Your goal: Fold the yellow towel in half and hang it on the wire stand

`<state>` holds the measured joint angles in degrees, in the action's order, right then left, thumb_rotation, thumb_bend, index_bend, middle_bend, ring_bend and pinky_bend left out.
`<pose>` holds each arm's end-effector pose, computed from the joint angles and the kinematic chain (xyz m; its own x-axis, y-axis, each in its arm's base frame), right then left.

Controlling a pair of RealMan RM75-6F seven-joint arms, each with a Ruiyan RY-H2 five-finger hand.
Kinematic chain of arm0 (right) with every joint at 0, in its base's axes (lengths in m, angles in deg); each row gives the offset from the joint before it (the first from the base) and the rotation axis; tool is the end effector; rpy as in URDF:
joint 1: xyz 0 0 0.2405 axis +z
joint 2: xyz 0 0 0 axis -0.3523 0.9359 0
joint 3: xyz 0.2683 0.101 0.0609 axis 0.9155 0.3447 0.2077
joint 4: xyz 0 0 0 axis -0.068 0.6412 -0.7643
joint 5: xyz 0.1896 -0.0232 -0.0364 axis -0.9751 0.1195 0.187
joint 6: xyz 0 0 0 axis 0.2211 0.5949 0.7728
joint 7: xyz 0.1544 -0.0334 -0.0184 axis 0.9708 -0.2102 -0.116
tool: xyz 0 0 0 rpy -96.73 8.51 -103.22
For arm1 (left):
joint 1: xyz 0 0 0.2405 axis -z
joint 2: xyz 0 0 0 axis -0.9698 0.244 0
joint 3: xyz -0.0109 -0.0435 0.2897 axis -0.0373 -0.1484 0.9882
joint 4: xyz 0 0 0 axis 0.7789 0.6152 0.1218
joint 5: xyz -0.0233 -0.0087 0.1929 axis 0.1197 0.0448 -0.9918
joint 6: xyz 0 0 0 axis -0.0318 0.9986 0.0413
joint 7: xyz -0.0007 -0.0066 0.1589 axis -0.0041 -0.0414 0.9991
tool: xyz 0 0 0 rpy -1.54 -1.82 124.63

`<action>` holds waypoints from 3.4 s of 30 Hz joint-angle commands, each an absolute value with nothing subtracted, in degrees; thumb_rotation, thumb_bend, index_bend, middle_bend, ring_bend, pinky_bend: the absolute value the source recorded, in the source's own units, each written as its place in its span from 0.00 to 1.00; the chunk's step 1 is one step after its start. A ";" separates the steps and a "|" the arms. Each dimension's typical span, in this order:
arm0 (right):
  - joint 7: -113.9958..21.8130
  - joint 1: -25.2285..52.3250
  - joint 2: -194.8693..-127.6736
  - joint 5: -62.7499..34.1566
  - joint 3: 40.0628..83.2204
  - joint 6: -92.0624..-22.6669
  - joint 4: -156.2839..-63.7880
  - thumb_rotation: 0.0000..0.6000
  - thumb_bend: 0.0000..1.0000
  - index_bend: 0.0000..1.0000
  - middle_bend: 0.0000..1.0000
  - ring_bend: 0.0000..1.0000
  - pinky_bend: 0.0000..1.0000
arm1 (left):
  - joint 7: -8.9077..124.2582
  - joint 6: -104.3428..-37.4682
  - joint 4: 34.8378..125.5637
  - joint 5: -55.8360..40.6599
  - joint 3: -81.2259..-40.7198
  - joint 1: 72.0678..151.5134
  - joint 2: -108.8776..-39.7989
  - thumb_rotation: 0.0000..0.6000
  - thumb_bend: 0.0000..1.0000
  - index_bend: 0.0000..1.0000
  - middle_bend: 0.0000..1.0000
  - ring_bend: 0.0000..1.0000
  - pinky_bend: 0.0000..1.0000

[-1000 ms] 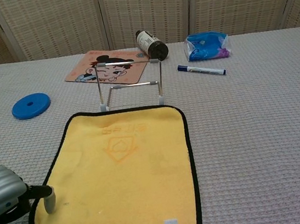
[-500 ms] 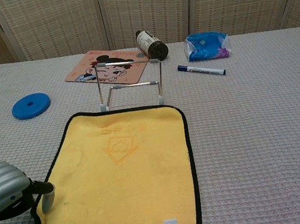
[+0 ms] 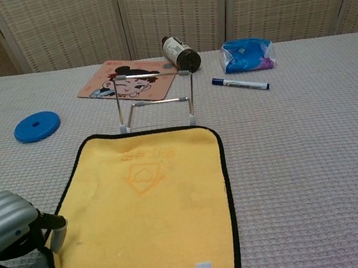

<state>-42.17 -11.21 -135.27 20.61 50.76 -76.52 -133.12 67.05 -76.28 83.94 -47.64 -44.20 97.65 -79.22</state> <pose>-0.2900 -0.2043 0.1955 0.3708 -0.0814 0.9251 -0.9016 -0.2704 0.3376 -0.2695 0.2234 -0.0167 0.5963 0.2198 0.7721 0.7032 -0.6069 -0.3704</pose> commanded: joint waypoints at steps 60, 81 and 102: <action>-67.28 13.69 -169.46 19.33 48.91 -38.70 -128.12 1.00 0.23 0.43 0.92 1.00 1.00 | 64.17 -78.18 87.81 -46.07 -44.05 96.51 -77.48 1.00 0.54 0.64 0.99 0.84 1.00; -71.82 16.08 -172.99 15.15 49.07 -38.42 -126.47 1.00 0.30 0.47 0.93 1.00 1.00 | 63.50 -78.53 87.42 -46.01 -44.03 96.19 -77.41 1.00 0.54 0.64 0.99 0.84 1.00; -67.64 16.78 -172.96 15.97 49.26 -43.60 -126.46 1.00 0.52 0.71 0.95 1.00 1.00 | 57.04 -81.51 89.79 -47.42 -44.54 96.66 -75.02 1.00 0.54 0.65 0.99 0.84 1.00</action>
